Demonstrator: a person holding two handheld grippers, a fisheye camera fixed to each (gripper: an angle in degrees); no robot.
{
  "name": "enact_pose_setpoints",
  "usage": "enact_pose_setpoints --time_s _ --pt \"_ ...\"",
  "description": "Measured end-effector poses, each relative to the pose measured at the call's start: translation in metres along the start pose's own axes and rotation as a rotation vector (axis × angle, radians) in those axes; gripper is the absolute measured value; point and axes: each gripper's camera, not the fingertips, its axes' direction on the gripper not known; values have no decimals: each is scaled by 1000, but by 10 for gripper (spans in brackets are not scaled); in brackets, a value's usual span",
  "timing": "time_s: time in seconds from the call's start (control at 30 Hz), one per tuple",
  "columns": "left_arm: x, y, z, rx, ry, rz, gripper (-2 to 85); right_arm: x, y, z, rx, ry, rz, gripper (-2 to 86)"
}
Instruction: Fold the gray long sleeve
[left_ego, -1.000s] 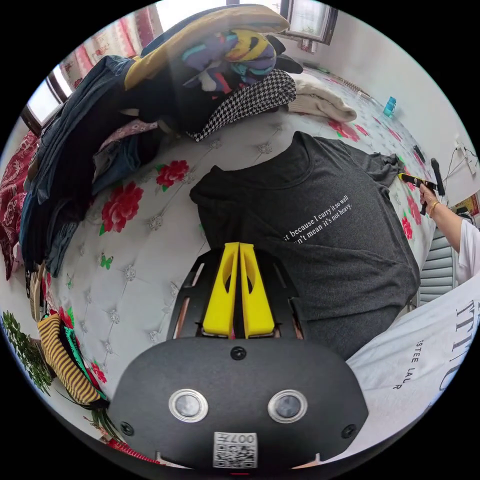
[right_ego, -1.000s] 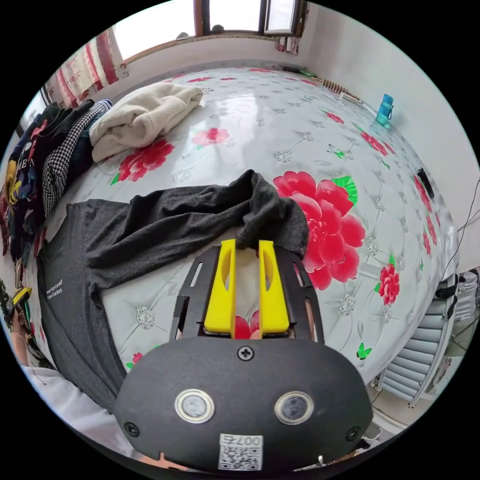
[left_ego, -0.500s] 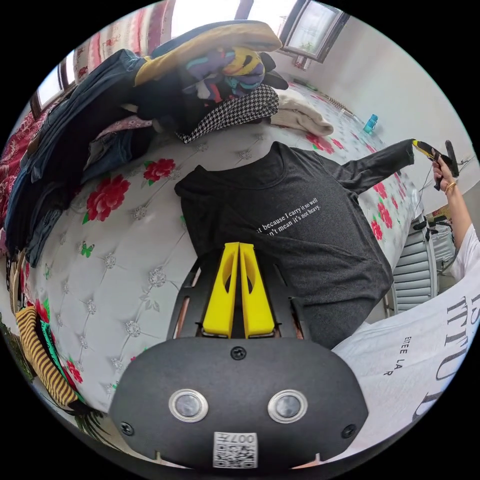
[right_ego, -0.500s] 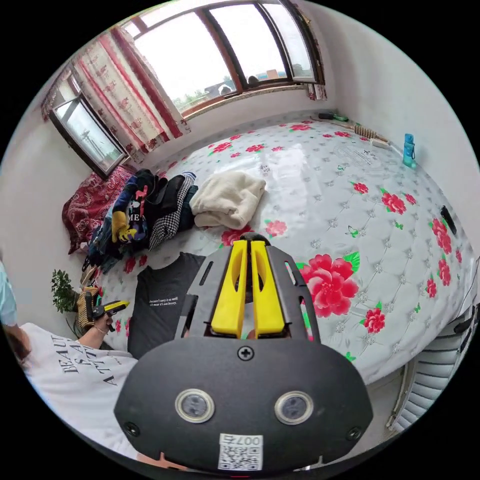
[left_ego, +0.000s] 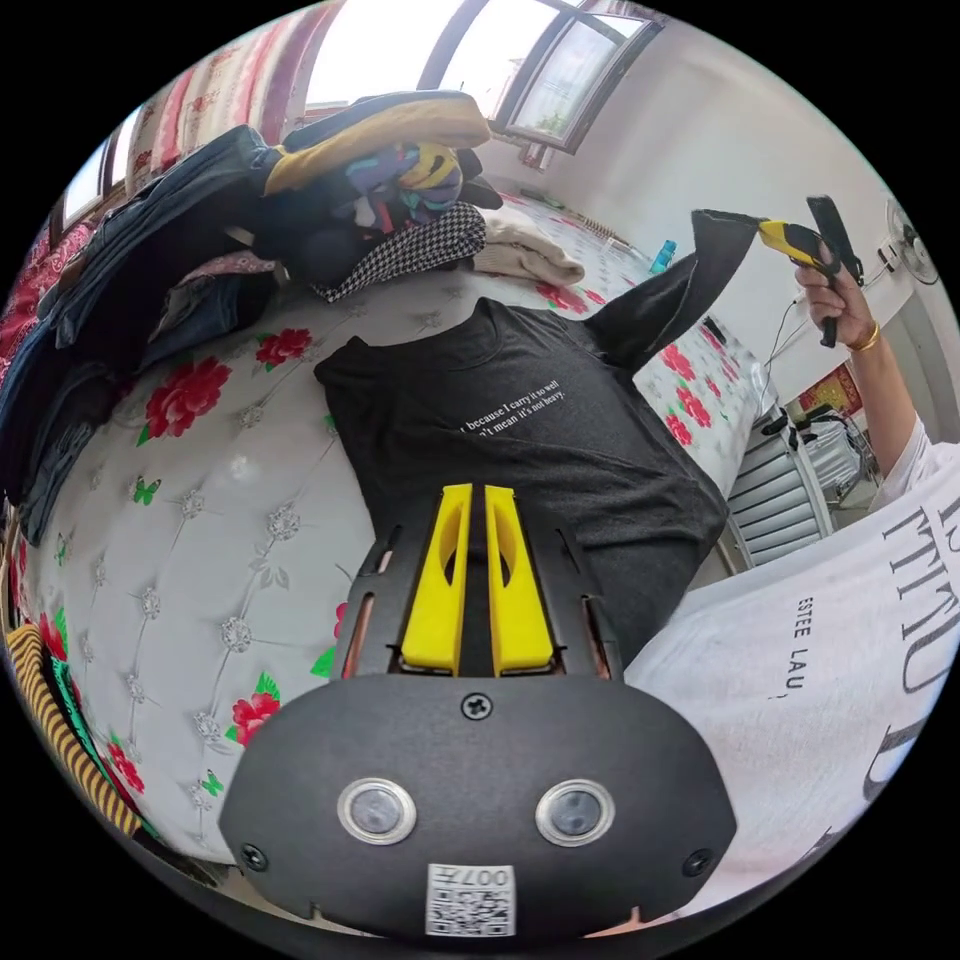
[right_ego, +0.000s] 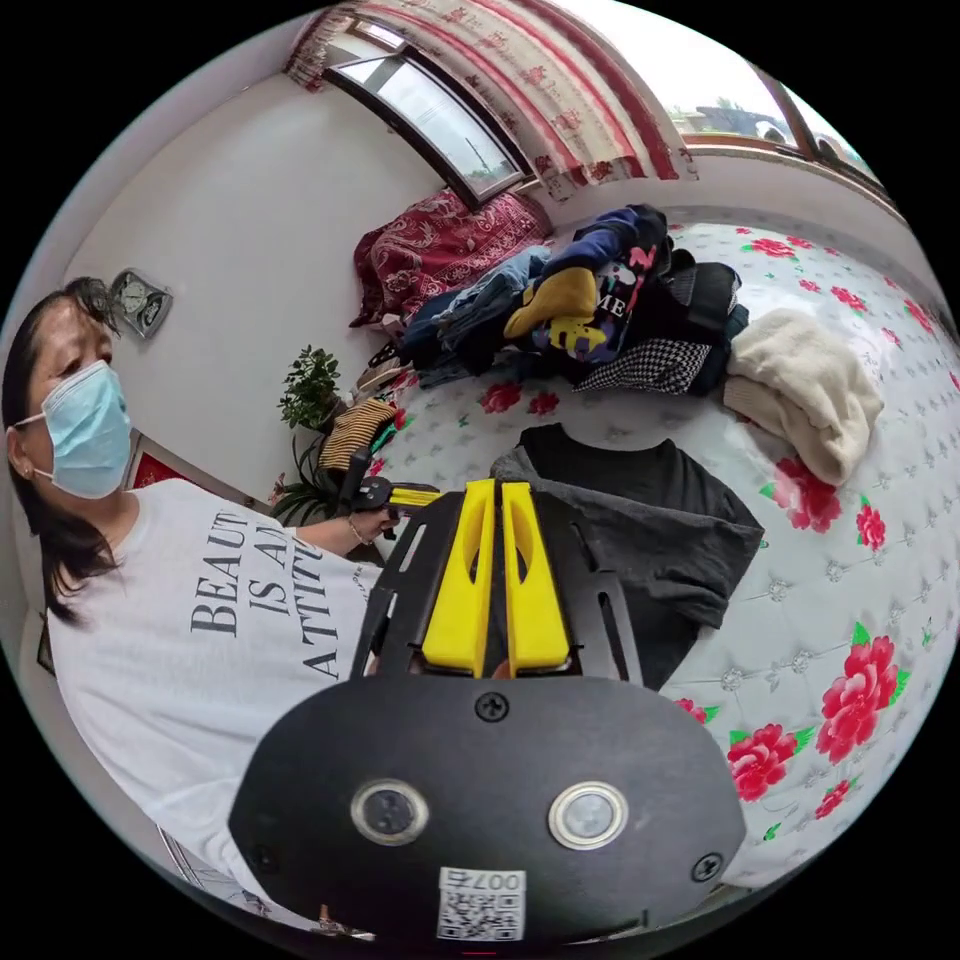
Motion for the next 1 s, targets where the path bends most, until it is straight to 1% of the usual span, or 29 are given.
enact_pose_setpoints --time_s 0.07,0.13,0.23,0.4,0.5,0.57,0.67,0.73,0.77,0.83,0.9,0.97,1.0 --pt "9 0 -2 4 46 39 55 -15 -7 53 -52 -27 8 -2" --pt "21 -6 -8 15 108 87 74 -26 -10 90 -80 -61 5 -1" --pt "34 -15 -20 36 151 157 89 -53 -16 137 -117 -99 -35 -1" --pt "44 -20 -40 52 121 252 99 -88 -30 188 -181 -186 -106 -1" --pt "38 -17 -53 96 99 267 104 -98 -45 217 -184 -231 -103 -1" --pt "30 -18 -51 106 122 262 101 -102 -54 255 -221 -219 -117 0" --pt "5 -21 -23 28 172 160 82 -102 -53 311 -292 -215 -96 2" --pt "-30 -13 1 -27 183 -3 23 -105 -45 335 -316 -285 -86 4" --pt "-39 -9 6 -44 182 -39 19 -107 -39 342 -309 -320 -79 5" --pt "-70 5 27 -103 215 -131 8 -110 -30 344 -288 -315 -71 7" --pt "-88 13 39 -136 243 -193 3 -107 -20 336 -256 -240 -59 10" --pt "-97 16 46 -139 270 -228 1 -95 -7 322 -220 -92 -6 15" --pt "-99 16 51 -147 270 -234 1 -91 -5 319 -221 -57 5 17"
